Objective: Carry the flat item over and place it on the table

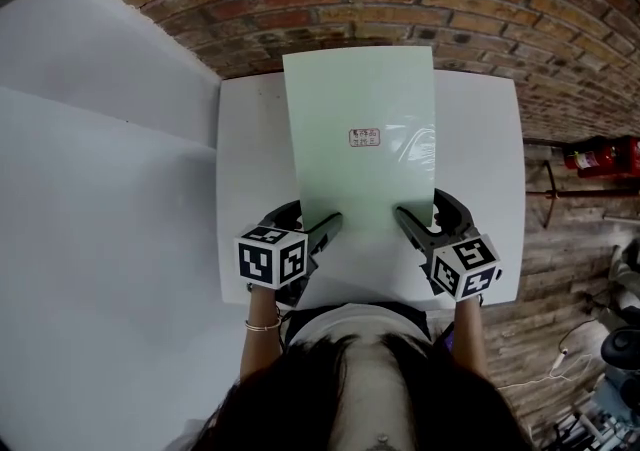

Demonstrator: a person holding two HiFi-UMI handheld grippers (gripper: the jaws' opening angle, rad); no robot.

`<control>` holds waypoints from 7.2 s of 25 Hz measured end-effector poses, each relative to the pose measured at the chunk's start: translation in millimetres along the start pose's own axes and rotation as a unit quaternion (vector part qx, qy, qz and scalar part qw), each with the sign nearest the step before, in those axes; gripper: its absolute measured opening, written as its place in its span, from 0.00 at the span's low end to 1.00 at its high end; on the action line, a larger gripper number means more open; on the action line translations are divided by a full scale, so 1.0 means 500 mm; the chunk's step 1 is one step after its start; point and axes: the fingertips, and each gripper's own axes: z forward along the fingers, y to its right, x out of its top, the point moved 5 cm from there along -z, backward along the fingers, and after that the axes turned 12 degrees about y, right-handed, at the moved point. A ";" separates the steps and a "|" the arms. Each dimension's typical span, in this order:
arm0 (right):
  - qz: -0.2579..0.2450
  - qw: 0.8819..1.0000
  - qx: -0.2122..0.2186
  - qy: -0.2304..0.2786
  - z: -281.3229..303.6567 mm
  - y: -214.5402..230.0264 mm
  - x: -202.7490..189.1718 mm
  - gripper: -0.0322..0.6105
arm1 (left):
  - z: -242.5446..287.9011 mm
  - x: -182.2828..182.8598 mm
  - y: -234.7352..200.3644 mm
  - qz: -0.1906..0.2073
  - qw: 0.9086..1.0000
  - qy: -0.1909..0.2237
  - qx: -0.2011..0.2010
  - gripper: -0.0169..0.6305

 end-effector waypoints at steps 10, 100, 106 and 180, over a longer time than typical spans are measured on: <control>0.010 1.000 0.001 -0.017 0.018 0.015 -0.018 0.57 | 0.020 -0.010 -0.013 -0.009 1.000 -0.015 0.004 0.56; 0.096 0.992 -0.017 -0.077 0.090 0.076 -0.109 0.57 | 0.112 -0.058 -0.090 -0.098 0.992 -0.076 0.007 0.56; 0.092 0.992 -0.025 -0.078 0.088 0.074 -0.108 0.57 | 0.109 -0.058 -0.091 -0.096 0.993 -0.072 0.009 0.56; -0.001 0.999 -0.041 0.021 -0.041 -0.030 -0.026 0.37 | -0.041 -0.046 0.015 0.001 0.999 0.033 0.032 0.39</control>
